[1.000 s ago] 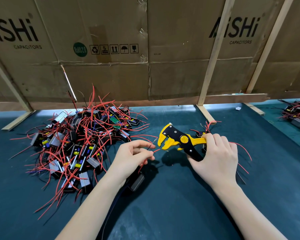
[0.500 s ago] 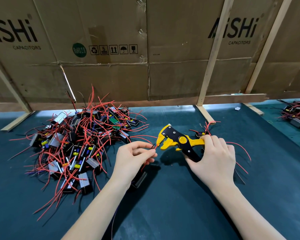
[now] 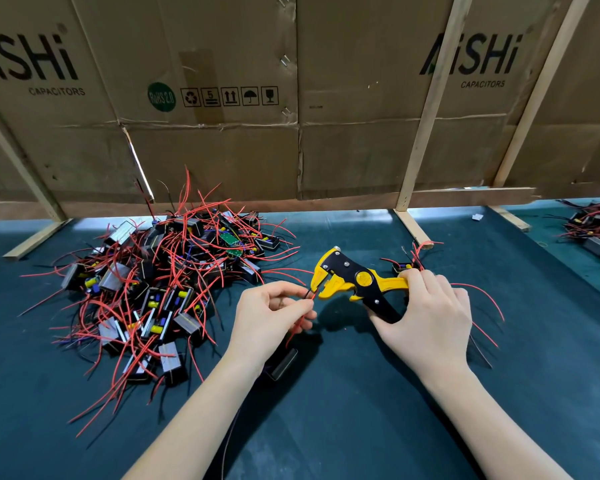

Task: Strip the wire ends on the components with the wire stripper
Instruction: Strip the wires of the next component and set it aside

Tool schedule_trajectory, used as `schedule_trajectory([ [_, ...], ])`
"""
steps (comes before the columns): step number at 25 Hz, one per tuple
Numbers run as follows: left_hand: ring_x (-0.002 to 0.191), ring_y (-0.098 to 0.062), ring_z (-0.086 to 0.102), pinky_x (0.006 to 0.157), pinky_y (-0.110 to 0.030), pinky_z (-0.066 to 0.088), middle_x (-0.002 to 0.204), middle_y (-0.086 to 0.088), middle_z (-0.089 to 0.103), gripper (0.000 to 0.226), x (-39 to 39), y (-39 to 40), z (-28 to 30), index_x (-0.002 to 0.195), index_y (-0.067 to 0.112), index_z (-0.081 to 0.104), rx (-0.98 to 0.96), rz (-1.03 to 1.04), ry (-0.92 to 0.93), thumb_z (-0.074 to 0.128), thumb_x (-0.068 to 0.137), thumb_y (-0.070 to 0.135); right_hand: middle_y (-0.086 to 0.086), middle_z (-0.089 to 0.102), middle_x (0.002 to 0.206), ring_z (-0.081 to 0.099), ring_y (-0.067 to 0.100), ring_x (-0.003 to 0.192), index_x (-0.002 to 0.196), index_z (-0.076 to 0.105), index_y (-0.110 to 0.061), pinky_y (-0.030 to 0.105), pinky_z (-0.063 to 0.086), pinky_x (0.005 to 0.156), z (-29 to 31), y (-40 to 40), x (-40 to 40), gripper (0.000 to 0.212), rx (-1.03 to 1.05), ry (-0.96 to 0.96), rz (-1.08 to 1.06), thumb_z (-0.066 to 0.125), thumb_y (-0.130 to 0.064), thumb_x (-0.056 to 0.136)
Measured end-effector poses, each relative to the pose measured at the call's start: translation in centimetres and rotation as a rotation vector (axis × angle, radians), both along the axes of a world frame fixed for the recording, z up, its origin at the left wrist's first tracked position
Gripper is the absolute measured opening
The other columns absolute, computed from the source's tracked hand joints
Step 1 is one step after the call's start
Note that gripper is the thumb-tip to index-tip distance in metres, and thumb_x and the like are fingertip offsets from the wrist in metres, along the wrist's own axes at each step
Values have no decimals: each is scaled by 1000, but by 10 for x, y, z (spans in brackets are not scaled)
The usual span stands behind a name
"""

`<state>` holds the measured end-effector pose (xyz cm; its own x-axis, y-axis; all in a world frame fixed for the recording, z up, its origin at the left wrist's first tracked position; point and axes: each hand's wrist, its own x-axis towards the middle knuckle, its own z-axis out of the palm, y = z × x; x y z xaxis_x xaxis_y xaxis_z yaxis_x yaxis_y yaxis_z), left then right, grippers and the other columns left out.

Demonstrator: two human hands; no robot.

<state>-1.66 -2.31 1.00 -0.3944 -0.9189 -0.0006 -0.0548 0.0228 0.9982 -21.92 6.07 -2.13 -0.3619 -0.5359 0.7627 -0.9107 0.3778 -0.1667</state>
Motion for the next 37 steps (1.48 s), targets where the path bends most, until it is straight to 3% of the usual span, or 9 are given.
schedule_trajectory([
  [15, 50, -14, 63, 52, -19, 48, 63, -10, 72, 14, 1, -4, 3, 74, 10, 72, -8, -18, -34, 68, 82, -2, 0, 60, 74, 57, 30, 70, 85, 64, -12, 38, 37, 65, 6, 3, 2, 49, -60, 19, 60, 59, -58, 71],
  [22, 53, -17, 61, 61, -30, 48, 61, -10, 71, 14, 2, -5, 4, 73, 9, 72, -30, -32, -52, 68, 82, -2, 0, 60, 71, 58, 30, 69, 81, 64, -12, 37, 38, 63, 6, 3, 2, 45, -55, 24, 67, 59, -56, 71],
  [30, 60, -21, 63, 60, -28, 50, 56, -8, 67, 20, 4, -8, 4, 69, 11, 72, -44, -41, -60, 67, 81, -4, 1, 63, 73, 61, 30, 71, 82, 66, -11, 37, 40, 63, 7, 3, 3, 45, -49, 15, 91, 62, -54, 69],
  [37, 55, -16, 61, 56, -20, 51, 59, -12, 68, 22, 6, -8, 5, 67, 12, 73, -53, -67, -71, 67, 81, -4, 1, 64, 71, 62, 31, 69, 81, 67, -10, 37, 42, 61, 7, 3, 3, 43, -54, 6, 105, 71, -50, 65],
])
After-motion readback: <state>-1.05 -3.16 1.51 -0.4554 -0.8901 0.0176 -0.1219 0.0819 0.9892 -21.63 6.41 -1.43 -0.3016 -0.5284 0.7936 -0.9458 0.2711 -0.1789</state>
